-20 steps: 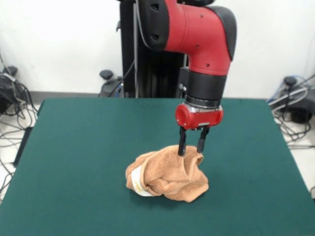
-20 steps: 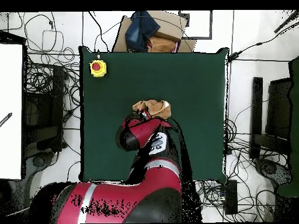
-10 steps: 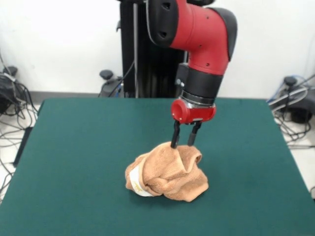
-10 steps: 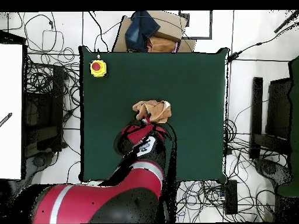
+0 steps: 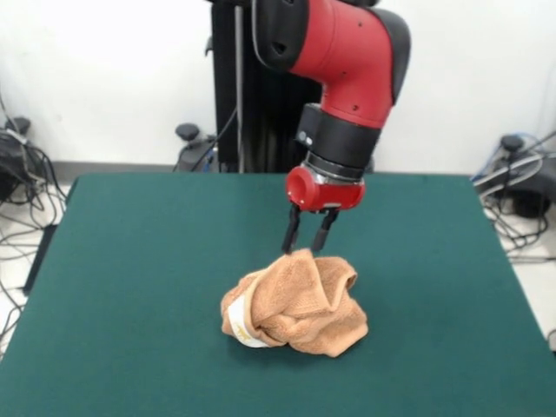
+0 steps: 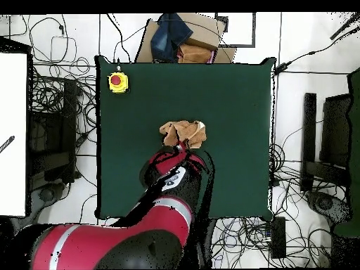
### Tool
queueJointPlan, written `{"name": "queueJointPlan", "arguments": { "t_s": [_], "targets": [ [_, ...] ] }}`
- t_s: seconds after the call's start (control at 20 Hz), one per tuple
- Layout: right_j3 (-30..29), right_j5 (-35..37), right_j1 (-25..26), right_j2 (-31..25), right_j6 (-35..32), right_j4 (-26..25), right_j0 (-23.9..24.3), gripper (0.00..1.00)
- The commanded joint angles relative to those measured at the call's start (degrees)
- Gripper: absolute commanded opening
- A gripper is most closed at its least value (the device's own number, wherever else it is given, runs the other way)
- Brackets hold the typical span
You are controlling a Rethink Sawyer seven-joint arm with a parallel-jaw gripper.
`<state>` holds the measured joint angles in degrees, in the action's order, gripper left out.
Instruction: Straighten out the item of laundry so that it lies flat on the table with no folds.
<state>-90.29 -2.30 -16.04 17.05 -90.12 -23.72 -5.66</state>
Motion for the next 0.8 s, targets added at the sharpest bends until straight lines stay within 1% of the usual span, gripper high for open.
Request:
{"name": "queueJointPlan", "arguments": {
  "t_s": [0.05,0.15,0.35,0.5,0.6,0.65,0.8],
  "targets": [
    [1.5,-4.6,0.5,0.9,-11.1,3.3,-0.6,1.00],
    [1.5,-5.0,0.7,1.3,-11.0,3.2,-0.5,1.00],
    [3.5,-5.9,2.8,3.0,-10.3,4.0,-1.9,1.00],
    [3.8,-9.2,4.3,6.3,-10.7,6.0,-4.4,1.00],
    [2.9,-7.6,3.2,4.0,-10.9,6.2,-3.5,1.00],
    [2.7,-6.8,3.0,3.7,-10.9,6.5,-3.9,1.00],
    [3.1,-6.2,4.2,6.1,-10.9,8.6,-7.1,1.00]
  ]
}}
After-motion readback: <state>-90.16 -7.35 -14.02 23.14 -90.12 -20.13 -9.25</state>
